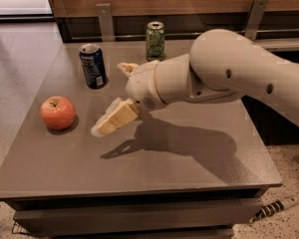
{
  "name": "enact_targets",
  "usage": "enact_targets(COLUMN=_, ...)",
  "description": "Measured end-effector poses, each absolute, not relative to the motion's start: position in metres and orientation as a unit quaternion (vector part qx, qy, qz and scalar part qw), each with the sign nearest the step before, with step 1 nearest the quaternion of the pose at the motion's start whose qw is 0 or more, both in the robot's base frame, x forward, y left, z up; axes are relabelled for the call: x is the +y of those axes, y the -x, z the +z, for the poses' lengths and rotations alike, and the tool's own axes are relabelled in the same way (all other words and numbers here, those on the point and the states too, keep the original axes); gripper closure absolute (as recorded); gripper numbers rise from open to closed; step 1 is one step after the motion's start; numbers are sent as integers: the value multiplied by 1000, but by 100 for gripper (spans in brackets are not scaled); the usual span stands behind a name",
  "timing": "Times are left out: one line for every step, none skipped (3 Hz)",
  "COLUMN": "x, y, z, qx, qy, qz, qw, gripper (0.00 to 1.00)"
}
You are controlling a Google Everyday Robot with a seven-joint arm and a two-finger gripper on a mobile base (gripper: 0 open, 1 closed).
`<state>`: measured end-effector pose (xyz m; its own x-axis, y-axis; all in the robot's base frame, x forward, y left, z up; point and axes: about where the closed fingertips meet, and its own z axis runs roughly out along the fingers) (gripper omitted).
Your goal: Pick apple
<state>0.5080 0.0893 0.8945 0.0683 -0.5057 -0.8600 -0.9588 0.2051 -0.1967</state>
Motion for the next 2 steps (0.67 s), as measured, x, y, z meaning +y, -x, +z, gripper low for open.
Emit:
enact_targets(x=149, y=-503, z=874, qx=615, qy=571, qz=302, qw=453, gripper=0)
enact_targets(x=197, y=-502, z=857, qx=594, qy=570, qz=340, qw=455, gripper=0)
